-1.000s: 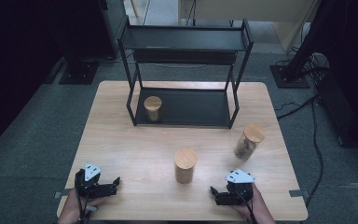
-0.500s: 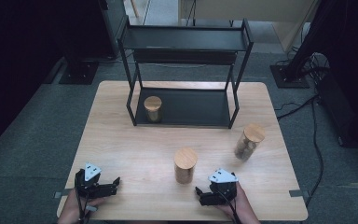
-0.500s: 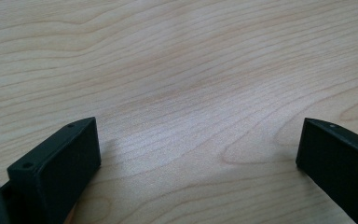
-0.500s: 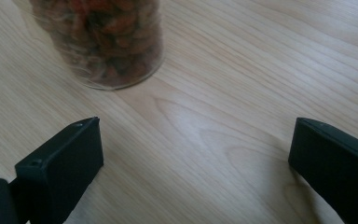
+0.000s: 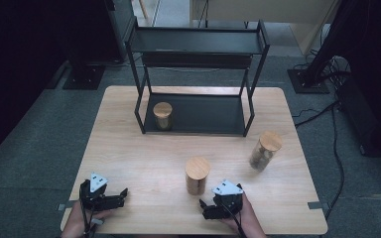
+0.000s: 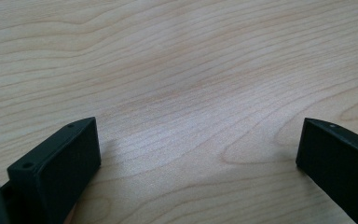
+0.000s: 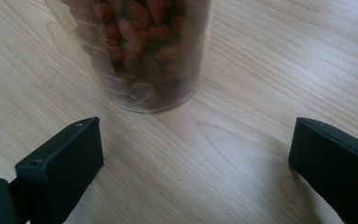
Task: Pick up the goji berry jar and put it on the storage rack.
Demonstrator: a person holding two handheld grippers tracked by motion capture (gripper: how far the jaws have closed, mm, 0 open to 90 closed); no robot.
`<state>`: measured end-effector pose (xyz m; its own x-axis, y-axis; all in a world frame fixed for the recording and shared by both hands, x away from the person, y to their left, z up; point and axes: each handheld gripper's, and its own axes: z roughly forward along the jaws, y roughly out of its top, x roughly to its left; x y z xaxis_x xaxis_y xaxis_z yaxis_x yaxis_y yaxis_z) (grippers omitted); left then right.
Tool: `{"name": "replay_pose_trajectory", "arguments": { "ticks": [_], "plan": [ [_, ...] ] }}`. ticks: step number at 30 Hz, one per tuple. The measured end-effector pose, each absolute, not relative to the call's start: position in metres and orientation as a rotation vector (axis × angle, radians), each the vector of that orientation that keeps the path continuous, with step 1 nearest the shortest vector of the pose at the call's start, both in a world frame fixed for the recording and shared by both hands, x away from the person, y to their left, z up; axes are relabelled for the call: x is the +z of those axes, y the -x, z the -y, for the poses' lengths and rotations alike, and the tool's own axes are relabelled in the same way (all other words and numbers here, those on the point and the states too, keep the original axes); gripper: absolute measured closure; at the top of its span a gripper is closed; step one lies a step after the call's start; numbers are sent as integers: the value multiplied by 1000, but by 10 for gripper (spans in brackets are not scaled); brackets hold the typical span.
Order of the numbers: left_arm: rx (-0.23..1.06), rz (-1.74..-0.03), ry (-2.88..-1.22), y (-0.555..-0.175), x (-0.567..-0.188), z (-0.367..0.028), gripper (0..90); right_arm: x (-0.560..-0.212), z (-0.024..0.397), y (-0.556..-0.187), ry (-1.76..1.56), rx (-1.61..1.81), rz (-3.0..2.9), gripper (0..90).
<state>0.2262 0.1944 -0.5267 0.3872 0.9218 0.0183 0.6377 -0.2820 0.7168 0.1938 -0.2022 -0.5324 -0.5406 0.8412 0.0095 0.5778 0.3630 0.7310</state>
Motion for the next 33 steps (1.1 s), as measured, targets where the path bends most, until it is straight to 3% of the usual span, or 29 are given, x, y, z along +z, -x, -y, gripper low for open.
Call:
{"name": "replay_pose_trajectory", "arguments": {
  "ticks": [33],
  "plan": [
    [580, -1325, -2029, -227, -526, -195, 0, -532, 140, -186, -1450, 907, -2076, 20]
  ]
}}
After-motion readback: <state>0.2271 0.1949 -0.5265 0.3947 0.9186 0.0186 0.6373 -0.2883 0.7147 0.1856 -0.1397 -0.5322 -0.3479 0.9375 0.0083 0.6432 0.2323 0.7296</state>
